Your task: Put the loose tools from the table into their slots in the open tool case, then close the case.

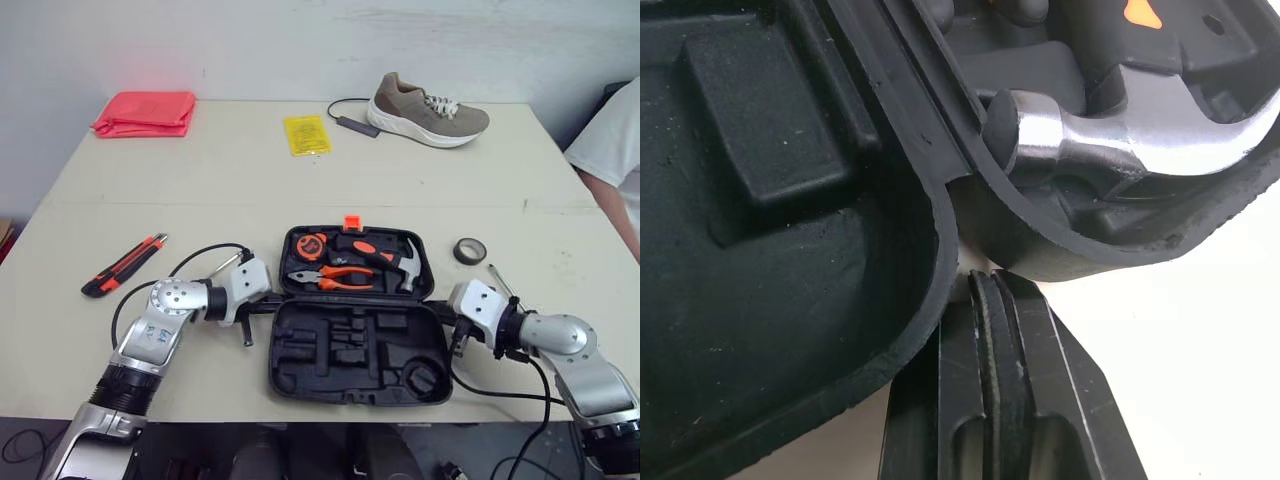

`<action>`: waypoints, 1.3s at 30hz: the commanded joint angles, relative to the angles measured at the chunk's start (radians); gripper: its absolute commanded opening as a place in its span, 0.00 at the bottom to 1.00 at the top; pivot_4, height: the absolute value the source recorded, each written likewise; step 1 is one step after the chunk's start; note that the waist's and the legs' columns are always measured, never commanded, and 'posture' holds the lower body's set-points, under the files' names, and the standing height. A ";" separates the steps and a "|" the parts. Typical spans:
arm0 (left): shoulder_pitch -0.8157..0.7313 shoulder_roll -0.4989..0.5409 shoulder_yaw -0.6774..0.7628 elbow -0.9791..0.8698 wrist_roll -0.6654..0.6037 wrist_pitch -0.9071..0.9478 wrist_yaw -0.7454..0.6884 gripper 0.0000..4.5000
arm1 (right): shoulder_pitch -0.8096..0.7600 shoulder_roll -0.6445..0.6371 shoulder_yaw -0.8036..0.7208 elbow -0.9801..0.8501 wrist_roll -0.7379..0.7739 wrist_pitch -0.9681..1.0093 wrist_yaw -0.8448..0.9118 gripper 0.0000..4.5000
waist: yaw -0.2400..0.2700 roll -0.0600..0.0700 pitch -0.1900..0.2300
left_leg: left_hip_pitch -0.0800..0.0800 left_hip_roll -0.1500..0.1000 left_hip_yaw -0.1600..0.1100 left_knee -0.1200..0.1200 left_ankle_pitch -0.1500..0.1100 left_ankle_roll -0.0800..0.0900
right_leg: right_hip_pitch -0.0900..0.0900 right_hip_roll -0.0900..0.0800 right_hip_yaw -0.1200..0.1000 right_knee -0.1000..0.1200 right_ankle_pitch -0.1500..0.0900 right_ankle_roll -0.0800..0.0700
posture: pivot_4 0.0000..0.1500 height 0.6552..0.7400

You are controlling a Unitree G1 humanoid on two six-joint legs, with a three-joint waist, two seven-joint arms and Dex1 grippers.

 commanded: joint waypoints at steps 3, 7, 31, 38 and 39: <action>0.035 0.041 0.067 -0.063 -0.045 -0.029 0.001 0.01 | 0.031 -0.034 -0.052 -0.039 0.028 -0.035 0.023 0.00 | 0.002 0.000 0.000 | 0.000 0.000 0.000 0.000 0.000 0.000 | 0.000 0.000 0.001 0.000 0.000 0.000 | 1.00 1.00; 0.093 0.101 0.196 -0.080 -0.148 -0.077 -0.051 0.01 | 0.120 -0.083 -0.201 -0.071 0.092 -0.101 0.050 0.00 | 0.006 0.001 0.001 | -0.001 0.001 0.000 0.000 0.000 0.000 | -0.001 -0.001 0.002 0.000 0.000 -0.001 | 1.00 1.00; 0.367 0.570 0.896 0.987 -0.244 -0.442 0.094 1.00 | 0.726 0.030 -1.063 0.325 0.292 -0.453 0.151 0.99 | -0.007 0.000 0.000 | 0.005 0.005 0.002 -0.010 -0.013 -0.004 | 0.001 -0.005 0.002 -0.009 -0.002 -0.005 | 1.00 1.00; 0.359 0.549 0.885 0.994 -0.265 -0.471 0.067 1.00 | 0.679 0.015 -1.009 0.358 0.338 -0.462 0.161 0.99 | -0.002 -0.001 0.000 | 0.006 0.005 0.000 -0.015 -0.010 -0.008 | 0.000 -0.006 0.003 -0.008 -0.002 -0.008 | 1.00 1.00; 0.356 0.542 0.882 0.982 -0.268 -0.469 0.058 1.00 | 0.669 0.013 -0.996 0.360 0.341 -0.464 0.166 0.99 | -0.003 0.000 0.000 | 0.006 0.005 0.000 -0.015 -0.009 -0.008 | 0.000 -0.006 0.003 -0.008 -0.002 -0.009 | 1.00 1.00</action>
